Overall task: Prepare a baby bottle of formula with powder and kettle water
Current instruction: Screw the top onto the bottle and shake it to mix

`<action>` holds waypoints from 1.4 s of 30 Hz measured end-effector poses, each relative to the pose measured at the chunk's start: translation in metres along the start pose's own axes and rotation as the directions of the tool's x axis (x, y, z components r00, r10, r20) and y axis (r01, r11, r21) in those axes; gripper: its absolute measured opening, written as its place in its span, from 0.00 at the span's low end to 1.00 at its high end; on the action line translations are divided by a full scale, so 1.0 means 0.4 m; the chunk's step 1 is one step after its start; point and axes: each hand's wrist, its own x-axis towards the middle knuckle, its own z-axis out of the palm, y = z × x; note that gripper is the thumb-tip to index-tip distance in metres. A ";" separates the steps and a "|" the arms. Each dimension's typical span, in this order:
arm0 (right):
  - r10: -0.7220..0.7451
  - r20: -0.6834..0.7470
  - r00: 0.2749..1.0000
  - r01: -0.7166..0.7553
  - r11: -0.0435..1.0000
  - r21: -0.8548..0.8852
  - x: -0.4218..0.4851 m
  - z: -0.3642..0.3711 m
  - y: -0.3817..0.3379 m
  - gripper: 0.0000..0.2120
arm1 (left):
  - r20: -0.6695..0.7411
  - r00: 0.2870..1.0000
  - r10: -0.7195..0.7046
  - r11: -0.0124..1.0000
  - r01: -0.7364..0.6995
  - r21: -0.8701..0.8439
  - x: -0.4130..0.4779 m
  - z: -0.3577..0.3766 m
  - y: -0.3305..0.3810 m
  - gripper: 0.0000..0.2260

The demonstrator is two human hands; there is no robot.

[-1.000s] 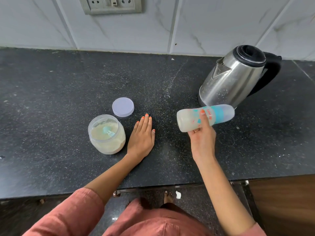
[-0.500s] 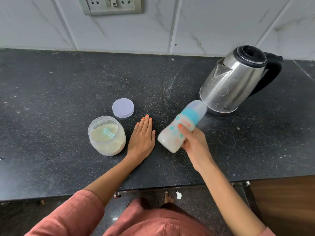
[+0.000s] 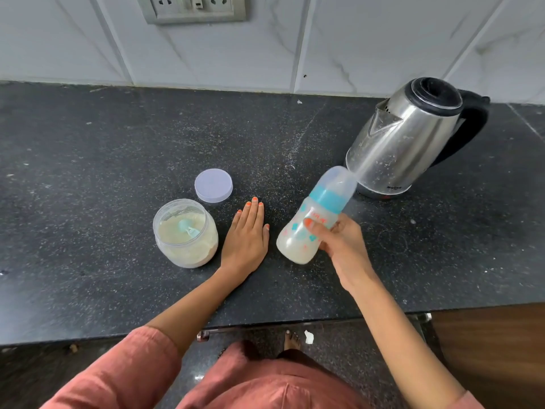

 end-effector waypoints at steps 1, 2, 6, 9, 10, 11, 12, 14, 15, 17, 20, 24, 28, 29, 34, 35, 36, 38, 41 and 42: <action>-0.016 -0.063 0.998 0.023 0.994 0.111 0.010 0.000 -0.004 0.10 | -0.011 1.000 0.003 1.000 -0.003 -0.001 0.000 0.000 0.000 0.23; -0.018 -0.133 0.991 0.050 0.970 0.239 0.021 0.001 -0.008 0.09 | -0.019 1.000 0.005 1.000 -0.005 -0.001 0.001 0.001 0.000 0.23; 0.017 -0.151 0.988 0.024 0.964 0.263 0.020 0.008 0.011 0.07 | -0.014 1.000 0.006 1.000 -0.006 -0.003 0.001 0.002 0.000 0.23; 0.079 0.052 0.996 -0.072 0.990 -0.123 -0.015 -0.002 0.024 0.10 | -0.013 1.000 0.007 1.000 -0.007 -0.009 0.001 0.002 0.000 0.23; 0.073 0.056 0.996 -0.065 0.988 -0.142 -0.015 -0.009 0.022 0.11 | -0.013 1.000 0.006 1.000 -0.006 -0.006 0.001 0.002 0.000 0.23; 0.050 0.026 0.998 -0.047 0.995 -0.087 -0.010 -0.013 0.018 0.11 | -0.012 1.000 0.005 1.000 -0.005 -0.008 0.000 0.002 0.000 0.23; 0.036 -0.031 0.999 -0.035 0.999 0.031 -0.002 -0.013 0.010 0.10 | -0.012 1.000 0.004 1.000 -0.004 -0.014 0.000 0.001 0.001 0.23; 0.035 -0.155 0.987 0.014 0.954 0.299 0.020 -0.010 -0.004 0.07 | -0.021 1.000 0.003 1.000 -0.004 -0.017 0.000 0.000 0.002 0.23; 0.041 -0.183 0.982 0.030 0.929 0.368 0.026 -0.008 -0.005 0.06 | -0.023 1.000 0.004 1.000 -0.004 -0.012 -0.001 -0.002 0.003 0.23; 0.051 -0.127 0.991 -0.014 0.961 0.276 0.016 -0.002 -0.005 0.05 | -0.020 1.000 0.003 1.000 -0.003 -0.003 -0.001 -0.002 0.003 0.23; 0.085 0.083 0.993 -0.069 0.982 -0.177 -0.020 -0.006 -0.006 0.07 | -0.014 1.000 0.001 1.000 -0.001 -0.011 -0.001 -0.003 0.002 0.23; 0.023 -0.030 0.999 -0.019 0.995 0.102 0.002 -0.015 -0.023 0.09 | -0.012 1.000 -0.001 1.000 0.001 -0.004 -0.001 -0.002 0.002 0.23; 0.029 -0.167 0.985 0.032 0.937 0.348 0.027 -0.003 -0.016 0.05 | -0.009 1.000 0.001 1.000 -0.001 -0.006 -0.001 -0.001 0.002 0.23; 0.029 -0.110 0.994 -0.001 0.968 0.249 0.019 0.001 -0.010 0.05 | -0.007 1.000 0.000 1.000 0.000 -0.007 -0.001 -0.002 0.002 0.23; 0.017 0.098 0.995 -0.001 0.987 -0.162 -0.013 -0.003 0.001 0.12 | 0.003 1.000 -0.002 1.000 0.002 -0.017 0.001 -0.003 0.003 0.23; -0.001 0.049 0.999 0.003 0.999 -0.039 -0.007 -0.002 -0.005 0.12 | -0.002 1.000 -0.001 1.000 0.001 -0.014 0.000 -0.002 0.003 0.23; -0.002 -0.019 1.000 0.004 0.994 0.109 0.002 -0.002 -0.013 0.11 | -0.006 1.000 0.000 1.000 0.000 -0.007 0.000 -0.001 0.002 0.23; 0.012 -0.143 0.990 0.036 0.944 0.327 0.021 0.002 -0.021 0.07 | -0.015 1.000 0.000 1.000 -0.001 -0.001 -0.001 0.001 0.002 0.23; 0.023 -0.070 0.997 -0.008 0.978 0.210 0.011 0.010 -0.016 0.06 | -0.012 1.000 0.002 1.000 -0.001 0.005 0.000 0.000 0.002 0.23; 0.041 0.010 0.999 -0.041 0.997 0.068 -0.002 0.012 -0.014 0.06 | -0.006 1.000 0.004 1.000 -0.004 0.005 0.001 0.000 0.001 0.23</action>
